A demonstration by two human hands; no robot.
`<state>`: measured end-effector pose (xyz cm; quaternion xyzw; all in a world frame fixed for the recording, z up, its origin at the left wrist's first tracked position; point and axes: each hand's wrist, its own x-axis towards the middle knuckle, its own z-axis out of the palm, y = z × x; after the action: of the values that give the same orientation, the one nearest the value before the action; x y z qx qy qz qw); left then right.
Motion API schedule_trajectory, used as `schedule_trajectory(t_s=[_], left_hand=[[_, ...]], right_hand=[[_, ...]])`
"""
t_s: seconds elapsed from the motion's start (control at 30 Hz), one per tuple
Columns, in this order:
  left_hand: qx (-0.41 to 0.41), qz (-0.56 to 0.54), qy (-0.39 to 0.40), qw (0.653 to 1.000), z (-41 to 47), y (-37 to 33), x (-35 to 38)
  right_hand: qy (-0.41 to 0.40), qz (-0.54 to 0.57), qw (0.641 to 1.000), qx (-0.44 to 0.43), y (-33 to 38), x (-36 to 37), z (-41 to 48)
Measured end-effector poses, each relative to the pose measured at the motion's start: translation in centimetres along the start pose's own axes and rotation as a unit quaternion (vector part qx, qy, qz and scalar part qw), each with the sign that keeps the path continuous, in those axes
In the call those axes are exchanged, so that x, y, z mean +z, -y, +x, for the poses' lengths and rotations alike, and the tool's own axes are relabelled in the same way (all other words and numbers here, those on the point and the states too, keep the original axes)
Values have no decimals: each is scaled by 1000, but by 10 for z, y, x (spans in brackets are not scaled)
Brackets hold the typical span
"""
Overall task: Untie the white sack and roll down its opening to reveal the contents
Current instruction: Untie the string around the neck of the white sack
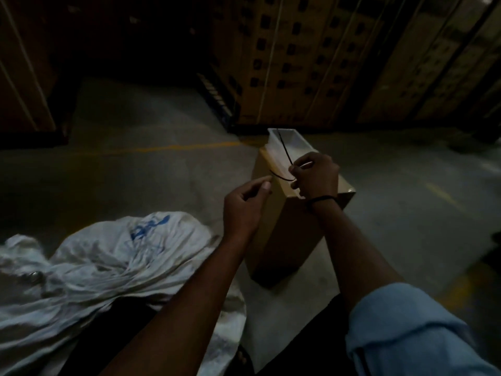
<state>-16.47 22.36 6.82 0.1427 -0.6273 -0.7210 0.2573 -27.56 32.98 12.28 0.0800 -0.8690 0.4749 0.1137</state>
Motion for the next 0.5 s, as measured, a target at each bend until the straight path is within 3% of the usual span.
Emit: schedule_trajectory(t_s=[0.1,0.23,0.4,0.5], left_hand=[[-11,4,16,1000,-4,0,20],[-28,23,36,999,3,-2,43],[-27,4,49,998,25,-1,68],[-6,31,73,997,39,4,84]], right_hand=[[-46,26,997,54,-17,-14,26],[-91,34,994,52,-35,-28,58],[-155,-52,986,22,-77,-16,113],[-160,-111,981,9,-63,-9,111]])
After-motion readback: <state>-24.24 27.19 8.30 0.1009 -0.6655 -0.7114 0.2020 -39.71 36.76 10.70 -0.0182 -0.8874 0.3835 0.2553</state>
